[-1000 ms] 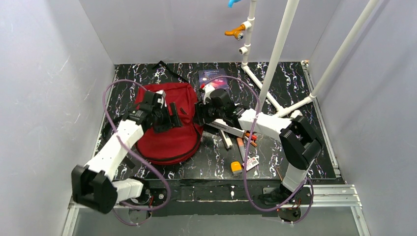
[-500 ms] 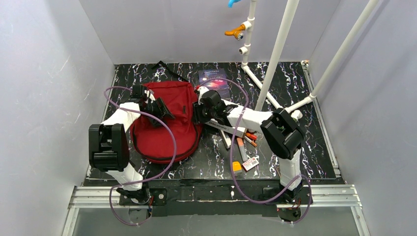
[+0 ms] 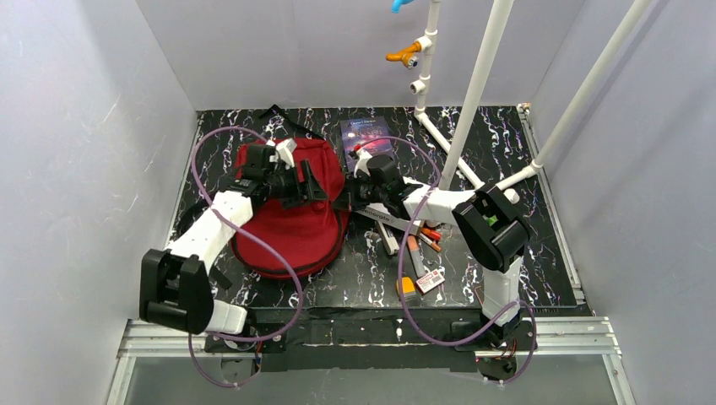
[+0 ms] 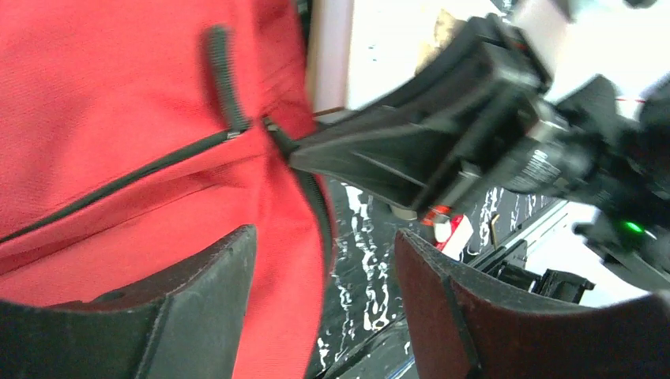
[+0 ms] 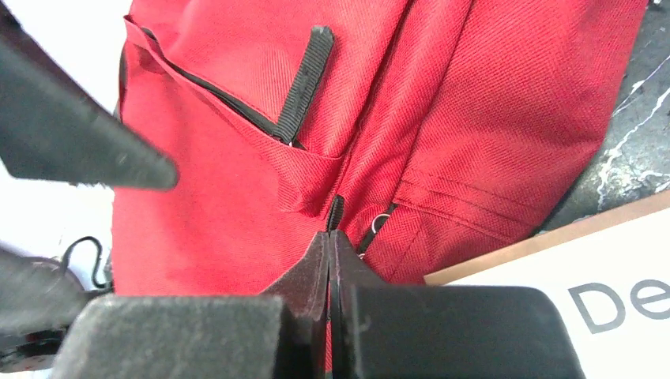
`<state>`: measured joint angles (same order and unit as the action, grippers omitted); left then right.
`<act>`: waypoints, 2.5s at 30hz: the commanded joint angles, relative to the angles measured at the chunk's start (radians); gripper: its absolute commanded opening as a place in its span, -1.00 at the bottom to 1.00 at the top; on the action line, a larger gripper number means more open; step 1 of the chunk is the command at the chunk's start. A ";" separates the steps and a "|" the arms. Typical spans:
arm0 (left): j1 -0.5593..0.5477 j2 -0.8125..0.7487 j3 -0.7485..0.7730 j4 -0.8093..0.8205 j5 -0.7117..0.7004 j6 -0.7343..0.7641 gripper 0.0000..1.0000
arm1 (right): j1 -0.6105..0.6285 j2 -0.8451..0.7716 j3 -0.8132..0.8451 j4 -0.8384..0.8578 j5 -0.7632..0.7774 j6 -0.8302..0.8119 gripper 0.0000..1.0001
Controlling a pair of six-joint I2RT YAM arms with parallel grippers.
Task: Pack the student bag
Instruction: Unzip the student bag at the center of the board.
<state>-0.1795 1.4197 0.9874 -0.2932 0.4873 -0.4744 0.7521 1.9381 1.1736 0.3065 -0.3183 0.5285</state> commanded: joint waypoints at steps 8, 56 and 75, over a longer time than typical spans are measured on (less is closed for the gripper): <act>-0.089 0.279 0.360 -0.217 -0.184 0.051 0.35 | -0.042 -0.076 -0.088 0.362 -0.171 0.169 -0.97; 0.005 -0.665 -0.336 -0.102 0.162 -0.282 0.59 | 0.131 -0.433 -0.282 -0.068 -0.100 -0.090 -0.07; -0.361 -0.706 -0.352 -0.218 -0.176 -0.439 0.52 | 0.053 -0.264 -0.180 -0.061 0.057 0.344 0.20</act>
<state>-0.5072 0.7330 0.6495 -0.4427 0.3786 -0.8196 0.7887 1.6390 0.9291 0.2550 -0.3092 0.7864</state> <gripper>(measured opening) 0.754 0.595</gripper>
